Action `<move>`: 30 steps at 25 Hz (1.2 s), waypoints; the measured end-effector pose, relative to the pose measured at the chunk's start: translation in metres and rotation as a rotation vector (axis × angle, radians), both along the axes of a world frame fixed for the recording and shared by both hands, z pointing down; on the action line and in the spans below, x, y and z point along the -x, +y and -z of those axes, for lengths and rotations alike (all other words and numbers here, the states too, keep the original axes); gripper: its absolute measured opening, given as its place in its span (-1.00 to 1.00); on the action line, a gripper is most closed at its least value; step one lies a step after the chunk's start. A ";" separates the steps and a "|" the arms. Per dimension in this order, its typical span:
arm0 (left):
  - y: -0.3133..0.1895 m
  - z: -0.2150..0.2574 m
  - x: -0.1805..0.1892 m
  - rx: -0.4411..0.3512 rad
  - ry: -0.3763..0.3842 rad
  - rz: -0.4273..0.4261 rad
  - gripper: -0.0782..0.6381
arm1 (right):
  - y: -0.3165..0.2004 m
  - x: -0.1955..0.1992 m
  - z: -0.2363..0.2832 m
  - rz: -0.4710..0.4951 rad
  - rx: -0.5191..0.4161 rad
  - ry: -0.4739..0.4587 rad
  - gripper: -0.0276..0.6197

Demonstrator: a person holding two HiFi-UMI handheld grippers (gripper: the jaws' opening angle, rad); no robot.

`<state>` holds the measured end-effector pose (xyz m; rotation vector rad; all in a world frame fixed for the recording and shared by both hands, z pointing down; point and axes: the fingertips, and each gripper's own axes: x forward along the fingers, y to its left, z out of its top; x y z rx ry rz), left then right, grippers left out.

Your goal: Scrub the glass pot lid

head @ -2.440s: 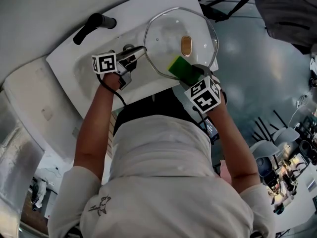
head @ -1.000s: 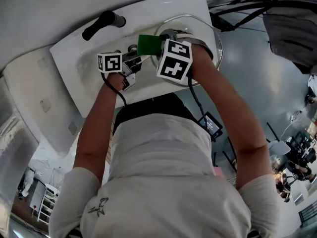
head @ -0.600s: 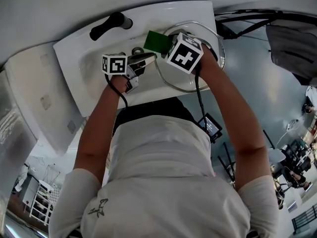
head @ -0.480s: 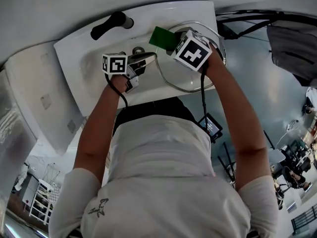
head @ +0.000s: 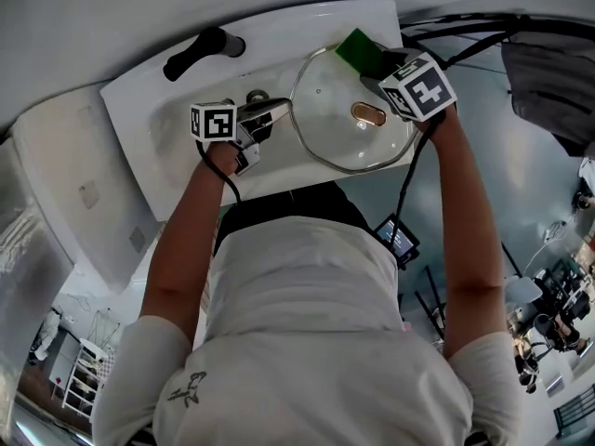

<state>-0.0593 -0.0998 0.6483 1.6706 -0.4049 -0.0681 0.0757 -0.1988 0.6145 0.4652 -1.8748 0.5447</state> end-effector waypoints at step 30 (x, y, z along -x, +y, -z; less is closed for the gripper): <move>-0.001 -0.001 -0.003 0.013 -0.018 0.013 -0.69 | 0.049 -0.169 -0.013 -0.438 0.085 -0.003 0.00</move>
